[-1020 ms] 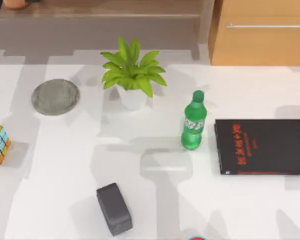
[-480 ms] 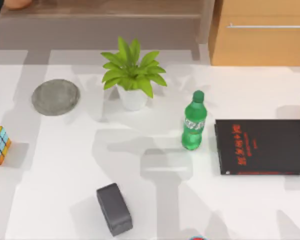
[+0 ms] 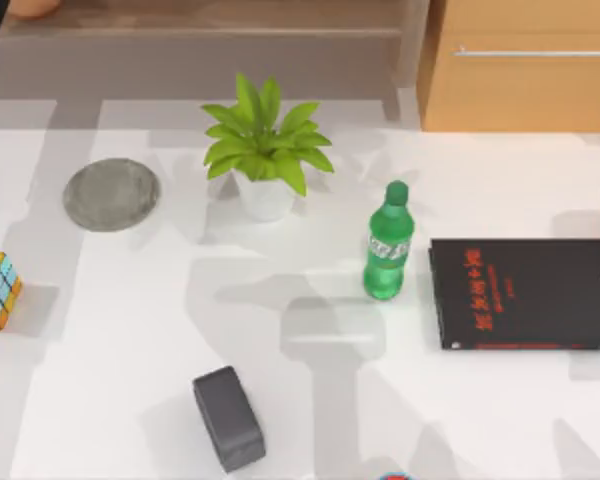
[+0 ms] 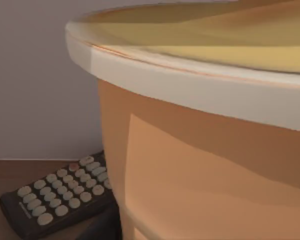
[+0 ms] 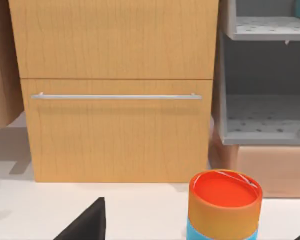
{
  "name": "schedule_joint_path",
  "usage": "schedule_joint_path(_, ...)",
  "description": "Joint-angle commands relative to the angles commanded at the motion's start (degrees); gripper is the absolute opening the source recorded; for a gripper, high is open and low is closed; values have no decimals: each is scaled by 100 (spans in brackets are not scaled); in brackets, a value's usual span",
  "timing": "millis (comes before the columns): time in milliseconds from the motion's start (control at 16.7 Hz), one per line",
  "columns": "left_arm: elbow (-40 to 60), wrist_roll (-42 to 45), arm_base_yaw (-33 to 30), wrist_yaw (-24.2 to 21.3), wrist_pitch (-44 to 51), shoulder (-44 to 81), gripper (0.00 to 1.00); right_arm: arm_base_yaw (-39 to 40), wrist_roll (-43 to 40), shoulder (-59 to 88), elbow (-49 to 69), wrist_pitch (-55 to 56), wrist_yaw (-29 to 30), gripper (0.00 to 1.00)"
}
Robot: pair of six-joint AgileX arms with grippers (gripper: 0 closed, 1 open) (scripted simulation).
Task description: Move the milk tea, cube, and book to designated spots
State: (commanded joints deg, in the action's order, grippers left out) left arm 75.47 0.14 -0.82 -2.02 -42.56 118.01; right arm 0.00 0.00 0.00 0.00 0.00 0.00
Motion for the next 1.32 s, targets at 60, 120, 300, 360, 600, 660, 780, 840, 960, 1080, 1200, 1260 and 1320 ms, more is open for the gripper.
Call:
schedule_joint_path(60, 0, 0, 0, 0, 0, 0, 32, 0, 0, 0, 0, 0, 0, 100)
schedule_joint_path(120, 0, 0, 0, 0, 0, 0, 25, 0, 0, 0, 0, 0, 0, 100)
schedule_joint_path(300, 0, 0, 0, 0, 0, 0, 2, 0, 0, 0, 0, 0, 0, 100)
schedule_joint_path(360, 0, 0, 0, 0, 0, 0, 0, 0, 0, 0, 0, 0, 0, 100)
schedule_joint_path(600, 0, 0, 0, 0, 0, 0, 0, 0, 0, 0, 0, 0, 0, 100)
schedule_joint_path(660, 0, 0, 0, 0, 0, 0, 0, 0, 0, 0, 0, 0, 0, 100)
schedule_joint_path(780, 0, 0, 0, 0, 0, 0, 0, 0, 0, 0, 0, 0, 0, 100)
schedule_joint_path(840, -2, 10, 17, 2, 0, -11, 0, 0, 0, 0, 0, 0, 0, 100)
schedule_joint_path(960, -95, 11, 17, -1, -31, -105, 0, 0, 0, 0, 0, 0, 0, 100)
schedule_joint_path(1080, -422, 13, 26, -1, -97, -404, 0, 0, 0, 0, 0, 0, 0, 100)
schedule_joint_path(1200, -966, 15, 37, -1, -180, -795, 0, 0, 0, 0, 0, 0, 0, 100)
schedule_joint_path(1260, -1273, 16, 42, -3, -230, -1003, 0, 0, 0, 0, 0, 0, 0, 100)
schedule_joint_path(1320, -1547, 17, 46, -5, -284, -1204, 0, 0, 0, 0, 0, 0, 0, 100)
